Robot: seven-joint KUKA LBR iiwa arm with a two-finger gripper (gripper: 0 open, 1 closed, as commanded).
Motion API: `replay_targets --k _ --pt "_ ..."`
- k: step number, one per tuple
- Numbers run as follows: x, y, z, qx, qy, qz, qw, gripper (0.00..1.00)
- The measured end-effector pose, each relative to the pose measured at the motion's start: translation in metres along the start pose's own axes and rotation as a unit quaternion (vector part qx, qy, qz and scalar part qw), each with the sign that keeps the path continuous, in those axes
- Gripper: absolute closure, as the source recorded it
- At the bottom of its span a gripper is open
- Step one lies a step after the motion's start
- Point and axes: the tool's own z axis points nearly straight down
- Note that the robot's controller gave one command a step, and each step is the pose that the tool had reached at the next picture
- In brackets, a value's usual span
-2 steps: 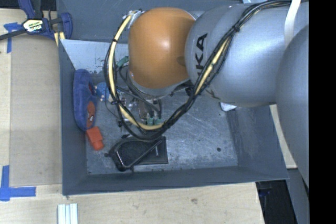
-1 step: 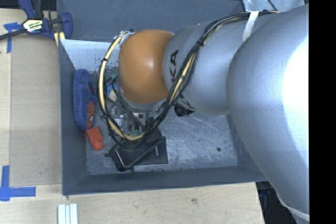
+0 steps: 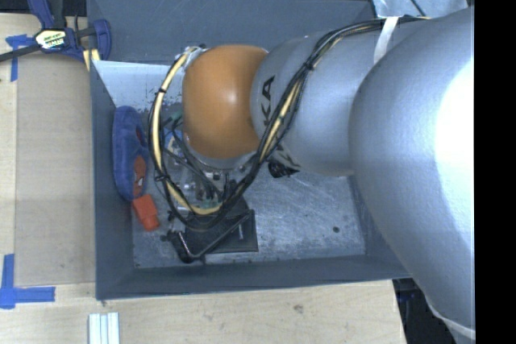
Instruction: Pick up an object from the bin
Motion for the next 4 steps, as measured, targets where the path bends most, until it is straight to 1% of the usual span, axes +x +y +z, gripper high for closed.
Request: replay_targets --k 1,2,3,4 --pt "0.01 -0.06 0.049 0.001 0.0007 -0.184 0.9829 0.0" --pt "0.016 -0.059 0.069 0.001 -0.0004 -0.234 0.9723 0.0" --pt "0.02 -0.06 0.068 0.002 0.0094 -0.234 0.9721 1.0" --pt "0.022 -0.064 -0.08 0.0 -0.0035 -0.242 0.9702 1.0"
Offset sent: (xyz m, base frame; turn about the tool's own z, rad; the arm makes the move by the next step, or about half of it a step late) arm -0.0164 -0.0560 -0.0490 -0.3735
